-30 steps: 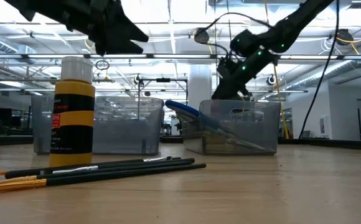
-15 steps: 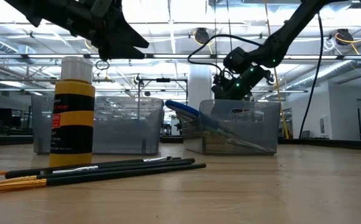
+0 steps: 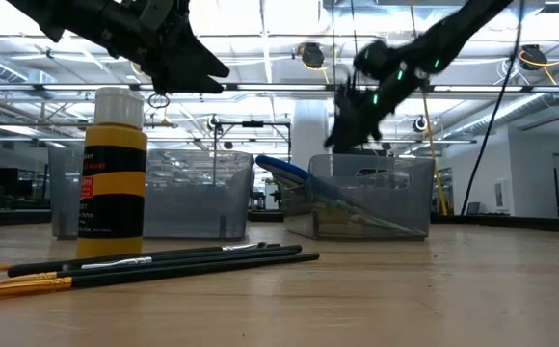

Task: Pick & Place Paint Supplies
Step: Put the top silver paint brush into the left black bin

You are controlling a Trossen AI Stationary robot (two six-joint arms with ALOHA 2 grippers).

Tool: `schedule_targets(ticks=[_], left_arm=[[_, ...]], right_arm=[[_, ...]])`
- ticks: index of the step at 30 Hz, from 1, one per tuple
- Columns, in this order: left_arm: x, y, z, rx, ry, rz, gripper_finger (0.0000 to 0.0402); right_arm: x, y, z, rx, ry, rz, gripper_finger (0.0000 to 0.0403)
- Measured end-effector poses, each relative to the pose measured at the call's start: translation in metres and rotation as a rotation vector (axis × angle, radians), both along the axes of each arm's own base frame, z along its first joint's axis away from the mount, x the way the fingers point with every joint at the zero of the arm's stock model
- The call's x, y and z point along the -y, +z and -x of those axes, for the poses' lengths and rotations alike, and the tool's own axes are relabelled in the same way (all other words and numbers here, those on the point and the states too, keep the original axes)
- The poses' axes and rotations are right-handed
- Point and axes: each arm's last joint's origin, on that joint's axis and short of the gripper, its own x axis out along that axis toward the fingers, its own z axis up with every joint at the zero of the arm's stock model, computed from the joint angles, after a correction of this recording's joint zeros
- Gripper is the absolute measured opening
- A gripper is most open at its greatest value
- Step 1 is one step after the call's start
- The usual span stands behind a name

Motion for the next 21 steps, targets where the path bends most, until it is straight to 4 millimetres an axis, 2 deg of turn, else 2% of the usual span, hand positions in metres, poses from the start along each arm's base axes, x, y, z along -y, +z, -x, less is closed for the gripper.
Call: schedule_targets(ticks=[4,8,12,15,18,21], left_arm=[[0.000,-0.002,0.001,-0.020,0.001,0.003,0.0278],[0.000,-0.003,0.001,-0.037,0.003,0.008,0.0278],[0.000,-0.004,0.001,-0.036,0.014,0.037,0.0278],[0.000,-0.004,0.001,-0.023,0.027,0.075,0.0278],[0.000,-0.003,0.001,-0.012,0.037,0.102,0.0278],[0.000,-0.003,0.001,-0.006,0.043,0.126,0.0278]], right_arm=[[-0.059,0.033,-0.008,0.073,0.201,0.017,0.0228],[-0.141,0.040,-0.019,0.140,0.455,0.034,0.0214],[-0.228,0.022,-0.030,0.197,0.599,0.110,0.0208],[-0.284,0.001,-0.049,0.229,0.676,0.167,0.0207],[-0.321,-0.023,-0.073,0.176,0.729,0.119,0.0206],[-0.345,-0.043,-0.101,0.109,0.748,0.082,0.0202]])
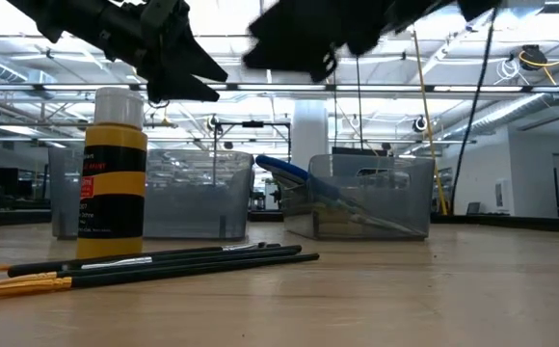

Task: Pick & Place Paint Supplies
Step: Put the top silver paint brush into the left black bin

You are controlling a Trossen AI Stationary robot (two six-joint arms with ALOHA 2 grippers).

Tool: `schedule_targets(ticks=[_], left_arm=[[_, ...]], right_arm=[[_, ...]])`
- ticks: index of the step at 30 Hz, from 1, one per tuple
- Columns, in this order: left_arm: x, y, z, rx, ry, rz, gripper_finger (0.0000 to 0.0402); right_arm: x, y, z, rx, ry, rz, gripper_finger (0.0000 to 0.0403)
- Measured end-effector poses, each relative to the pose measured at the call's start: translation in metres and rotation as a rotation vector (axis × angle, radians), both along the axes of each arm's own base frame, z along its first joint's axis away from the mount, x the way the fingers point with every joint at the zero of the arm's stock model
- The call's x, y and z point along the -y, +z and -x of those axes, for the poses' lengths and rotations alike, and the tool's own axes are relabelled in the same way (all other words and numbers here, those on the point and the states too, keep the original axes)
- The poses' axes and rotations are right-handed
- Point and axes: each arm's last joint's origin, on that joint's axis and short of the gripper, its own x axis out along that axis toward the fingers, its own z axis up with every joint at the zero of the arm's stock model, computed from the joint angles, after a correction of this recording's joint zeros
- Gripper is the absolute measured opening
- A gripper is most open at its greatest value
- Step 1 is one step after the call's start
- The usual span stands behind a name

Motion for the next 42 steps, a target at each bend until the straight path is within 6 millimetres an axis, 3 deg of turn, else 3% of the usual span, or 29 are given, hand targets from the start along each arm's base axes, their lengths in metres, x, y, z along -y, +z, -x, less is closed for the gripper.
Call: schedule_targets(ticks=[5,11,29,42], left_arm=[[0.000,0.001,0.000,0.012,0.007,0.017,0.0278],[0.000,0.002,-0.001,0.023,0.007,0.018,0.0278],[0.000,0.002,-0.001,0.042,0.023,0.069,0.0278],[0.000,0.002,-0.001,0.042,0.022,0.068,0.0278]], right_arm=[[-0.021,-0.037,-0.031,-0.160,0.022,0.060,0.0195],[-0.027,-0.065,-0.036,-0.273,0.018,0.086,0.0185],[-0.001,-0.101,-0.013,-0.360,-0.155,0.055,0.0167],[-0.022,-0.101,-0.001,-0.402,-0.080,0.035,0.0139]])
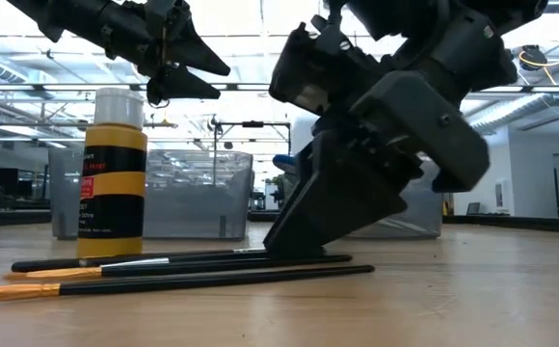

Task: Pick & Place Paint Supplies
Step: Put the top silver paint brush into the left black bin

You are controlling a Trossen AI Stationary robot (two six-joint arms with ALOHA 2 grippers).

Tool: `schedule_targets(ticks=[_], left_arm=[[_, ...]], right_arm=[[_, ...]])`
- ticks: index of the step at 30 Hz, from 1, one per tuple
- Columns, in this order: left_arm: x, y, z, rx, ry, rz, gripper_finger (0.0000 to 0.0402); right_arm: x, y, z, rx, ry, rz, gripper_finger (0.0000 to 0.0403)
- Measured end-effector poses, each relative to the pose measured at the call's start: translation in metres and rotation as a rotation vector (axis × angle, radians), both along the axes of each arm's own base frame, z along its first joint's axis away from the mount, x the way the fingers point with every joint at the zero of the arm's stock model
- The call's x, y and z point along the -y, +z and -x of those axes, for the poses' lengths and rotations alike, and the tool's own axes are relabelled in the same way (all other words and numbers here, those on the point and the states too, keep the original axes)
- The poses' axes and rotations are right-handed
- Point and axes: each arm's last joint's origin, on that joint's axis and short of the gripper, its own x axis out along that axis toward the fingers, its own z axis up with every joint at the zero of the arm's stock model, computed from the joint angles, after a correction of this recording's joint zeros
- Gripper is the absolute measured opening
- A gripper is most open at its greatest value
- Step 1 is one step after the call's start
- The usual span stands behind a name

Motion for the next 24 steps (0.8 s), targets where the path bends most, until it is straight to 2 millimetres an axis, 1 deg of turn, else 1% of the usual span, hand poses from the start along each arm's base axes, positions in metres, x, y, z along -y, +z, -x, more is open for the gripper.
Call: schedule_targets(ticks=[9,13,20,24], left_arm=[[0.0000,0.0000,0.0000,0.000,0.000,-0.001,0.0278],[0.0000,0.0000,0.0000,0.000,0.000,-0.001,0.0278],[0.0000,0.0000,0.0000,0.000,0.000,-0.001,0.0278],[0.0000,0.0000,0.0000,0.000,0.000,-0.002,0.0278]], right_arm=[[-0.0009,-0.0027,0.0036,-0.039,0.009,0.013,0.0112],[0.0003,-0.0057,0.0069,-0.081,0.012,0.029,0.0084],[0.0019,-0.0066,0.0078,-0.096,0.035,0.048,0.0013],[0.0022,-0.0069,0.0077,-0.096,0.034,0.048,0.0007]])
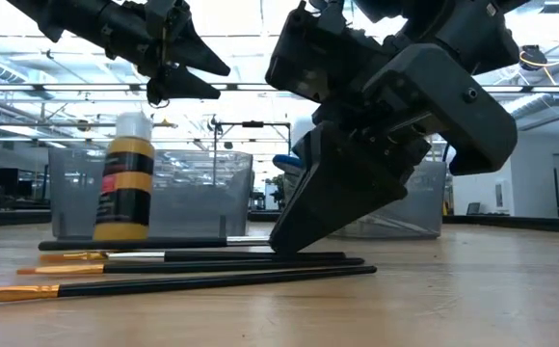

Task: Pick & Place Paint Supplies
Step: Put the top silver paint brush into the left black bin

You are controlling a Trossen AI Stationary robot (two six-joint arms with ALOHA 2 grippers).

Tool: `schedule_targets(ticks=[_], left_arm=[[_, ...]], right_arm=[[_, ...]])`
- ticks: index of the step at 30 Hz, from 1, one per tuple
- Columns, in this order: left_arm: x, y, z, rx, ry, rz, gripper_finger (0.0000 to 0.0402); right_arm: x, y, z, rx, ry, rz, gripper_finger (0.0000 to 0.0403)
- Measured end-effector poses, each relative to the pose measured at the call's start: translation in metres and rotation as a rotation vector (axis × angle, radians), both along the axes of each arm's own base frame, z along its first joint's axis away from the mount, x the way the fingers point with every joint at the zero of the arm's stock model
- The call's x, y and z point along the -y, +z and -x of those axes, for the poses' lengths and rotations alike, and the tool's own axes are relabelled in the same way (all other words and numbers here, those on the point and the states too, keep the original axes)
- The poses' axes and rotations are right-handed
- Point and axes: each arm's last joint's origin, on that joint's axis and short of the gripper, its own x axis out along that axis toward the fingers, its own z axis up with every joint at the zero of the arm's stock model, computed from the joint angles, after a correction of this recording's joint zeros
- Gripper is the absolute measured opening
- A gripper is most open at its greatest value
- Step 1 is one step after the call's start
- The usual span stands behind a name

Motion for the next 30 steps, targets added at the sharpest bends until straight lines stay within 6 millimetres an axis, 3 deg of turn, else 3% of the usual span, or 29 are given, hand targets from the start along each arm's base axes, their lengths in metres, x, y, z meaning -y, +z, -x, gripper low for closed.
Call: schedule_targets(ticks=[8,23,30], left_arm=[[0.000,0.000,0.000,0.000,0.000,0.000,0.0278],[0.000,0.000,0.000,0.000,0.000,0.001,0.0278],[0.002,0.001,-0.001,0.041,-0.011,0.163,0.0278]], right_arm=[[-0.002,0.006,-0.005,0.075,0.010,-0.018,0.0001],[-0.018,0.051,0.003,0.237,0.068,0.002,0.0000],[-0.018,0.063,0.004,0.283,0.050,0.007,0.0000]])
